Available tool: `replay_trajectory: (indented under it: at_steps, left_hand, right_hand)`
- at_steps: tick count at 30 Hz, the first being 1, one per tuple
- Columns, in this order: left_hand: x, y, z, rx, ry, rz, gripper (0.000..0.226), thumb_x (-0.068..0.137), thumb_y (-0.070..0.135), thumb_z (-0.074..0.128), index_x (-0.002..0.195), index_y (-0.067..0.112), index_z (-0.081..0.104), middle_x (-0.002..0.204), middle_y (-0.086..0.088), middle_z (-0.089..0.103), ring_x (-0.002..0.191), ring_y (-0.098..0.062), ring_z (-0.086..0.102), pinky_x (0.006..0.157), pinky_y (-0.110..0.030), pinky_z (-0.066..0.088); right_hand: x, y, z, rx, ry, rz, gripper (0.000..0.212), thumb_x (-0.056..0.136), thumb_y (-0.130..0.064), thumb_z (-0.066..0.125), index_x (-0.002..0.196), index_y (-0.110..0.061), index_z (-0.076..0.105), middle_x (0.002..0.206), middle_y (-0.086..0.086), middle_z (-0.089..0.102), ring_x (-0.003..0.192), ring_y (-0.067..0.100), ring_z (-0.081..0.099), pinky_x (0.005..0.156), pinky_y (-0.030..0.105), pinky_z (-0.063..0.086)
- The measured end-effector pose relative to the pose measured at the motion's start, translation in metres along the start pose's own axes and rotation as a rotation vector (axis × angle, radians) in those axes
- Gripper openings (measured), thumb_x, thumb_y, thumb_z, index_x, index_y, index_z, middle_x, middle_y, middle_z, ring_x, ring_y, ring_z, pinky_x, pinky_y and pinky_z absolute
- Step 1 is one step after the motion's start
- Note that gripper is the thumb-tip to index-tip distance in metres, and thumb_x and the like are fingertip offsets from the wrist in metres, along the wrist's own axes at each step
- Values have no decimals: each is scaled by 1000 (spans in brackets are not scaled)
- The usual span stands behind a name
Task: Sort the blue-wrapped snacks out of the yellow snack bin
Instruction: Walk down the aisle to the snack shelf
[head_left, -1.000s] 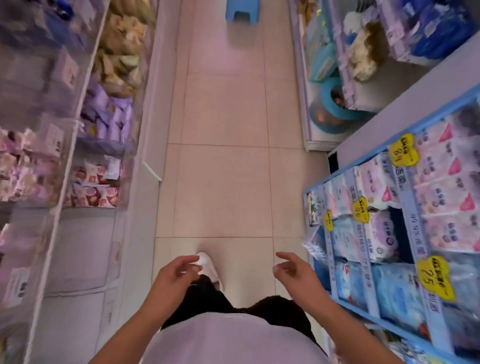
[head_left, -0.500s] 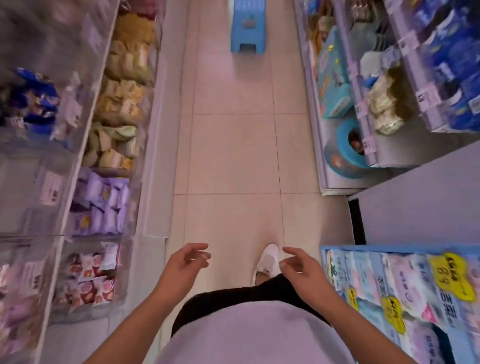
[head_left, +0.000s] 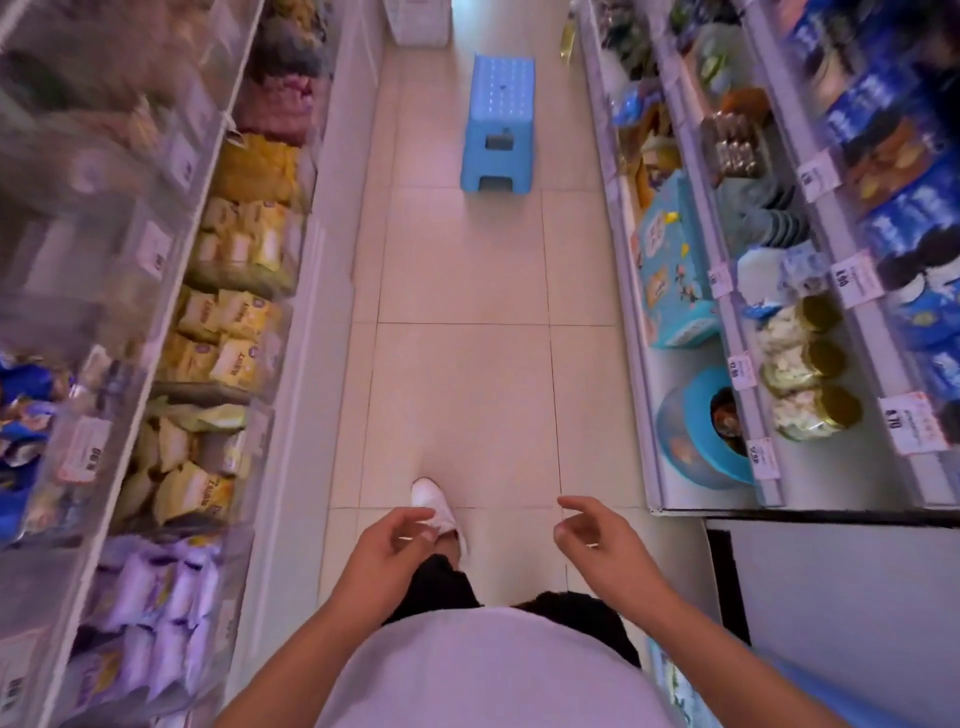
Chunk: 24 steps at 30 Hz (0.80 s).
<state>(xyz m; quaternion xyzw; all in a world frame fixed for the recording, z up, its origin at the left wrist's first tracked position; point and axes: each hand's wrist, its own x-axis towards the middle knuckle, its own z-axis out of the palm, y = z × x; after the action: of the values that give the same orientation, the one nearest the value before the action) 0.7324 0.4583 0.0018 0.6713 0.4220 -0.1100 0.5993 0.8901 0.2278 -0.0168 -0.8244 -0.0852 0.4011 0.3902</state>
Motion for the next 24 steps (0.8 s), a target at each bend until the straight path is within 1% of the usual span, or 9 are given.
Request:
replay_trajectory:
  at_steps: [3, 6, 9, 11, 14, 16, 19, 22, 24]
  left_hand:
    - [49, 29, -34, 5, -13, 3, 19, 95, 22, 63, 110, 34, 66, 102, 3, 74, 93, -7, 70, 92, -30, 52]
    - [92, 62, -67, 12, -11, -14, 19, 95, 18, 62, 108, 30, 67, 100, -1, 74, 89, -11, 71, 90, -34, 53]
    - [137, 98, -89, -11, -7, -11, 18, 95, 15, 63, 109, 26, 68, 99, -3, 74, 86, -12, 72, 88, -33, 53]
    - [169, 121, -96, -6, -10, -7, 19, 95, 13, 62, 109, 25, 68, 99, -2, 75, 86, -12, 72, 86, -31, 53]
    - [221, 156, -101, -14, 15, -15, 19, 95, 11, 61, 108, 24, 68, 98, -2, 75, 86, -13, 72, 85, -30, 52]
    - [253, 185, -102, -11, 40, -20, 19, 96, 13, 61, 109, 25, 67, 99, -1, 75, 87, -13, 71, 87, -31, 53]
    - [298, 233, -104, -10, 66, -43, 18, 96, 22, 61, 111, 32, 66, 101, 4, 74, 92, -10, 71, 89, -32, 53]
    - [343, 285, -106, -12, 81, -20, 19, 95, 30, 61, 111, 40, 65, 103, 12, 73, 96, -4, 69, 88, -25, 49]
    - [373, 315, -111, -36, 99, -12, 19, 96, 28, 61, 111, 40, 64, 103, 11, 74, 95, -2, 69, 85, -19, 47]
  right_hand:
    - [39, -42, -1, 15, 36, 20, 34, 88, -33, 65, 122, -36, 59, 91, -18, 71, 88, -1, 66, 83, 20, 48]
    - [76, -83, -7, 34, 38, 31, 34, 89, -27, 65, 122, -33, 59, 92, -15, 72, 90, 0, 67, 89, 24, 50]
    - [118, -115, -16, 51, 60, 39, 34, 89, -23, 66, 123, -29, 60, 94, -10, 73, 90, 2, 68, 93, 29, 52]
    - [151, -134, -25, 42, 46, 53, 34, 90, -25, 66, 124, -29, 60, 98, -9, 73, 90, 1, 68, 91, 28, 53]
    - [213, -161, -44, 18, 3, 46, 32, 92, -27, 65, 123, -33, 59, 97, -11, 72, 87, -4, 67, 79, 14, 49]
    - [256, -182, -62, 11, -14, 30, 32, 92, -27, 64, 122, -35, 58, 92, -13, 72, 86, -6, 65, 76, 10, 46]
    - [316, -214, -95, -10, -58, 23, 33, 91, -25, 63, 121, -36, 58, 88, -17, 71, 86, -6, 65, 75, 11, 46]
    - [372, -253, -128, -45, -86, -8, 35, 90, -26, 63, 124, -33, 59, 94, -11, 70, 87, -4, 64, 78, 16, 48]
    - [407, -278, -148, -63, -106, -7, 35, 91, -26, 63, 125, -33, 58, 95, -11, 69, 87, -4, 63, 76, 15, 48]
